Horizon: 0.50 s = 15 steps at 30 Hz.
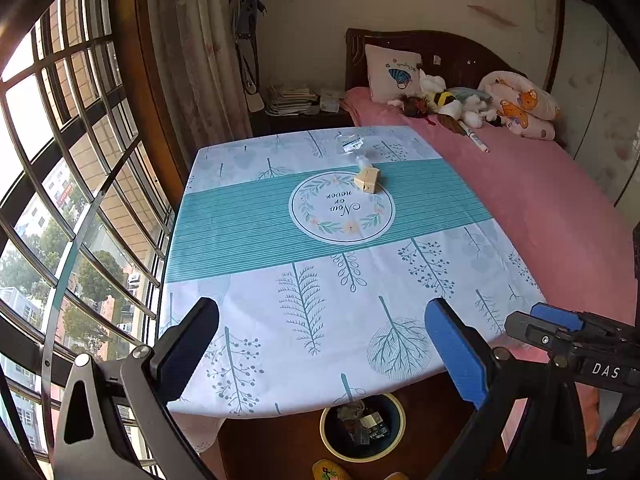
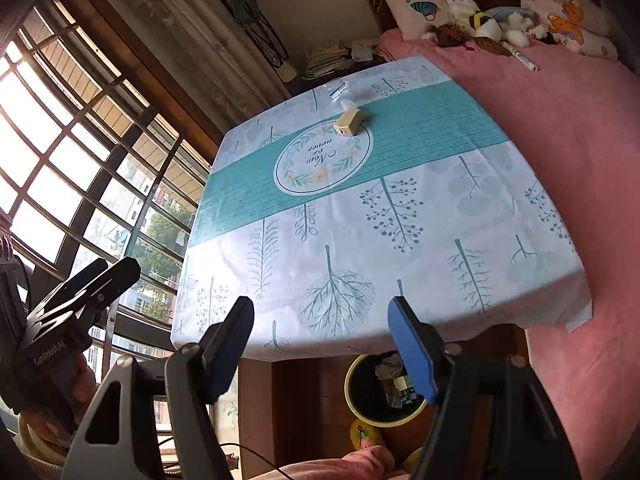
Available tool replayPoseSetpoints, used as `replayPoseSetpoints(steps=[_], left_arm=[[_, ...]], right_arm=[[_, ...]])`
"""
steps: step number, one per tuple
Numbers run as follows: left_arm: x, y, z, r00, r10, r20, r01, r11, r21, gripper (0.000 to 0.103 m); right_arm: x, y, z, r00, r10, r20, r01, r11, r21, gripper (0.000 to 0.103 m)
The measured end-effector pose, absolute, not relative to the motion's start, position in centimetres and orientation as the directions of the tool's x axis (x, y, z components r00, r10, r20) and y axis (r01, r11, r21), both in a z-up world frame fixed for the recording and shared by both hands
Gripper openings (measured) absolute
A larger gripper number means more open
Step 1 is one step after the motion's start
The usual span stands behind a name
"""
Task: Collect trash
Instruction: 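Raise both tools back toward the table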
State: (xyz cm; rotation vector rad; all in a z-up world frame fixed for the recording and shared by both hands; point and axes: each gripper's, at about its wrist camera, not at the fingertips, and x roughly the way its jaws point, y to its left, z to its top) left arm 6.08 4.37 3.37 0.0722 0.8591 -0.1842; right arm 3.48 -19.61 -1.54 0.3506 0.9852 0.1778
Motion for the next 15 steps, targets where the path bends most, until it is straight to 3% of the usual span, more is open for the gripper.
replayPoseSetpoints(steps=[9, 15], left_arm=[[11.5, 1.5, 3.1, 0.632, -0.156, -0.759, 0.257, 0.966, 0.015, 0.102], [17.3, -0.9, 1.2, 0.603, -0.088, -0.793, 0.170, 0.985, 0.020, 0.102]], right_arm=[[9.8, -20.3, -0.5, 0.581, 0.265, -0.769, -0.027, 0.951, 0.307, 0.070], [17.2, -21.7, -2.2, 0.549, 0.288, -0.785, -0.135, 0.957, 0.256, 0.070]])
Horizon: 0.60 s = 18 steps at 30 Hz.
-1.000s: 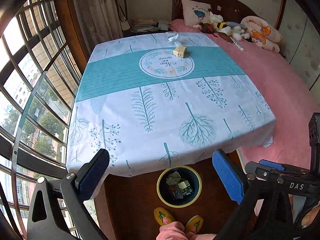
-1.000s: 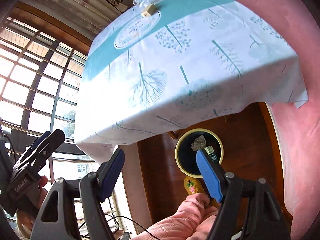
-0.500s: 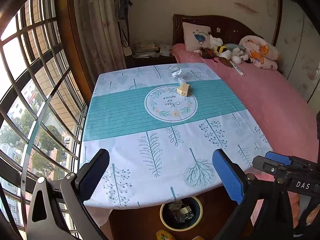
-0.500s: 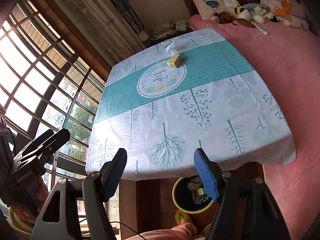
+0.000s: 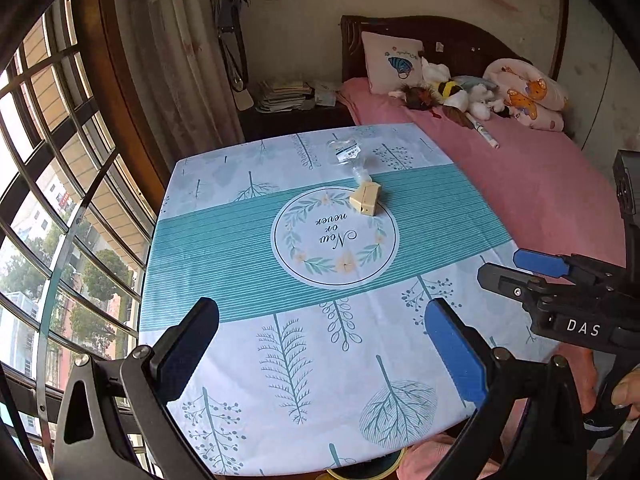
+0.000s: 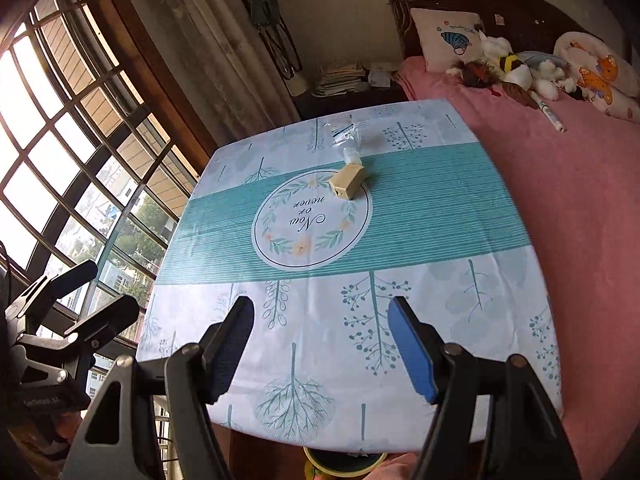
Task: Collect trash
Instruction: 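Raise both tools back toward the table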
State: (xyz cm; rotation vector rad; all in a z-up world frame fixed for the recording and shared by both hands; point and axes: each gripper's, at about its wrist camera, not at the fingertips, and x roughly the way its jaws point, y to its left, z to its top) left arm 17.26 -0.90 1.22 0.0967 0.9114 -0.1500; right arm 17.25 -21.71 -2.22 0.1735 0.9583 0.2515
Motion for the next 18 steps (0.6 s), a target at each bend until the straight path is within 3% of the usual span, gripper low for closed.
replayPoseSetpoints(steps=[10, 18], left_arm=[[29.0, -4.1, -3.5, 0.502, 0.085, -0.861, -0.073, 0.996, 0.056, 0.102], [33.5, -4.2, -8.3, 0.407, 0.149, -0.901, -0.182, 0.980, 0.080, 0.102]], right_arm=[[32.4, -22.2, -7.5, 0.433, 0.397, -0.809, -0.440, 0.876, 0.195, 0.070], [39.5, -20.7, -13.3, 0.336, 0.444, -0.830, -0.580, 0.792, 0.189, 0.070]])
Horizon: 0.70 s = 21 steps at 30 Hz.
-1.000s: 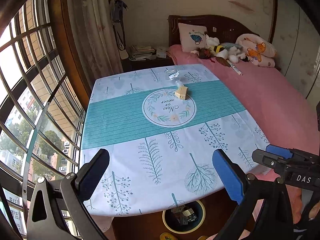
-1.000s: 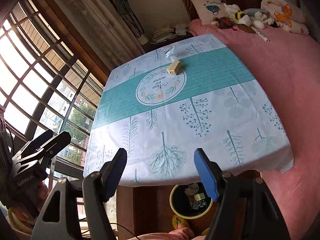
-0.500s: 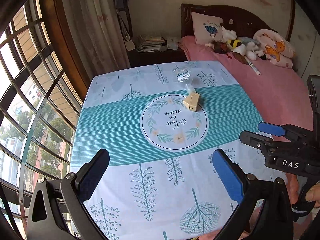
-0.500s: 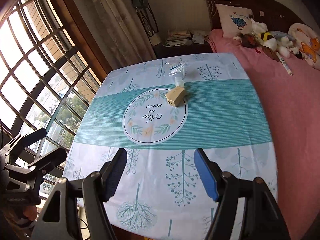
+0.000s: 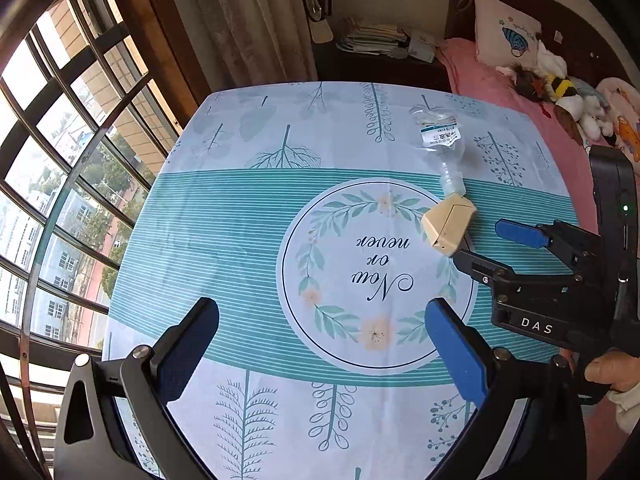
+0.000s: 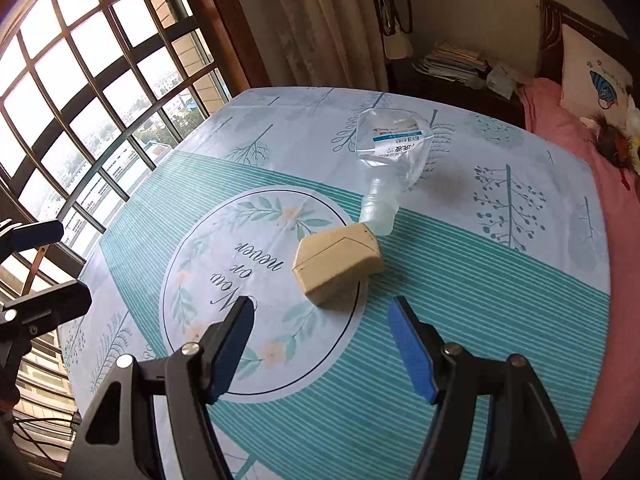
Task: Collect trash
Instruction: 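Raise both tools back toward the table, then grasp the beige plastic piece with the right tool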
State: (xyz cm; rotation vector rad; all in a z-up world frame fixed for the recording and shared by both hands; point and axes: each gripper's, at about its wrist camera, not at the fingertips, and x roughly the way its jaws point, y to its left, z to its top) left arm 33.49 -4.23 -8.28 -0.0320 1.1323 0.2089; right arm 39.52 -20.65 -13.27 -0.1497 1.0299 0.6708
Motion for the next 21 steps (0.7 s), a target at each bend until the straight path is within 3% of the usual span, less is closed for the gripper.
replayPoseSetpoints(steps=[11, 13, 21], left_arm=[[35.8, -2.9, -11.8, 0.340, 0.168, -0.925, -0.277, 0.958, 0.073, 0.102], [36.2, -2.9, -11.9, 0.339, 0.167, -0.926, -0.281, 0.957, 0.070, 0.102], [38.6, -3.9, -12.1, 0.343, 0.140, -0.929, -0.256, 0.965, 0.051, 0.102]], right_arm=[[42.3, -18.2, -15.7, 0.331, 0.454, -0.827, -0.733, 0.676, 0.078, 0.070], [42.2, -18.2, -15.8, 0.345, 0.454, -0.822, -0.743, 0.667, 0.056, 0.064], [41.4, -20.0, -15.6, 0.379, 0.432, -0.818, -0.731, 0.682, 0.022, 0.064]])
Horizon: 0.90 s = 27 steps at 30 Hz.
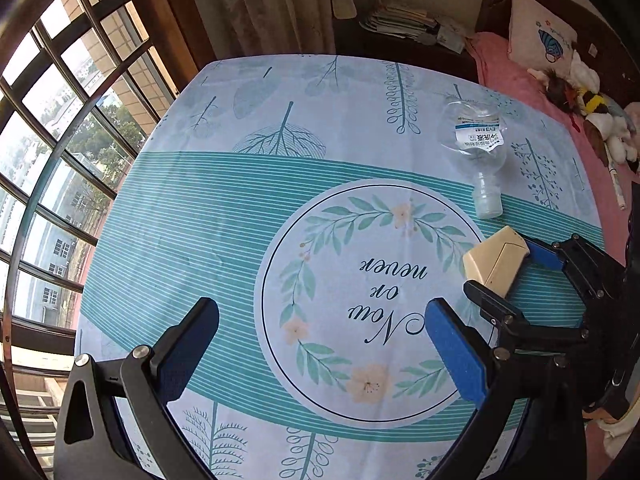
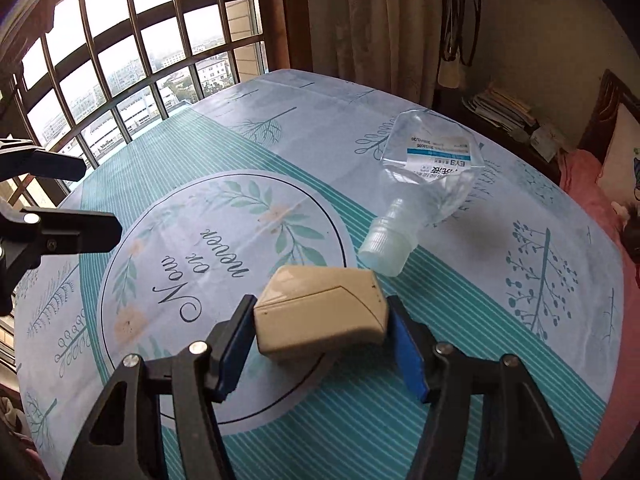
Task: Collect trash
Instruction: 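Grasp the beige plastic piece with the right tool, then grasp the clear plastic bottle by its neck with the left tool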
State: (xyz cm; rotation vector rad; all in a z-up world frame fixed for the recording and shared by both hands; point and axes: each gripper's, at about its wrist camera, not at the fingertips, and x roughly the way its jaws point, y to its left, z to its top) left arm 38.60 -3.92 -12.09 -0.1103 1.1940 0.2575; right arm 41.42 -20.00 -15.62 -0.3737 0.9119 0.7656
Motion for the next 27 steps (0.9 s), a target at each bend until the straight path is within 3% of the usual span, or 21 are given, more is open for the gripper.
replayPoseSetpoints(steps=[11, 16, 20, 27], left_arm=[[45.8, -8.2, -13.6, 0.349, 0.054, -0.936, -0.200, 0.980, -0.018, 0.101], [49.5, -10.3, -15.1, 0.320, 0.042, -0.946, -0.183, 0.983, -0.018, 0.081], [51.3, -11.2, -15.5, 0.340, -0.032, -0.940, -0.199, 0.974, -0.105, 0.080], [52.8, -12.3, -16.5, 0.314, -0.078, -0.946, -0.208, 0.967, -0.148, 0.080]], right_arm=[[45.5, -27.5, -15.6, 0.480, 0.314, -0.819, -0.477, 0.877, 0.057, 0.064], [46.8, -29.8, -15.6, 0.505, 0.299, -0.810, -0.381, 0.919, 0.102, 0.064], [46.6, -30.2, -15.7, 0.512, 0.310, -0.801, -0.368, 0.922, 0.122, 0.064], [46.1, -30.2, -15.7, 0.513, 0.327, -0.794, -0.381, 0.915, 0.132, 0.064]])
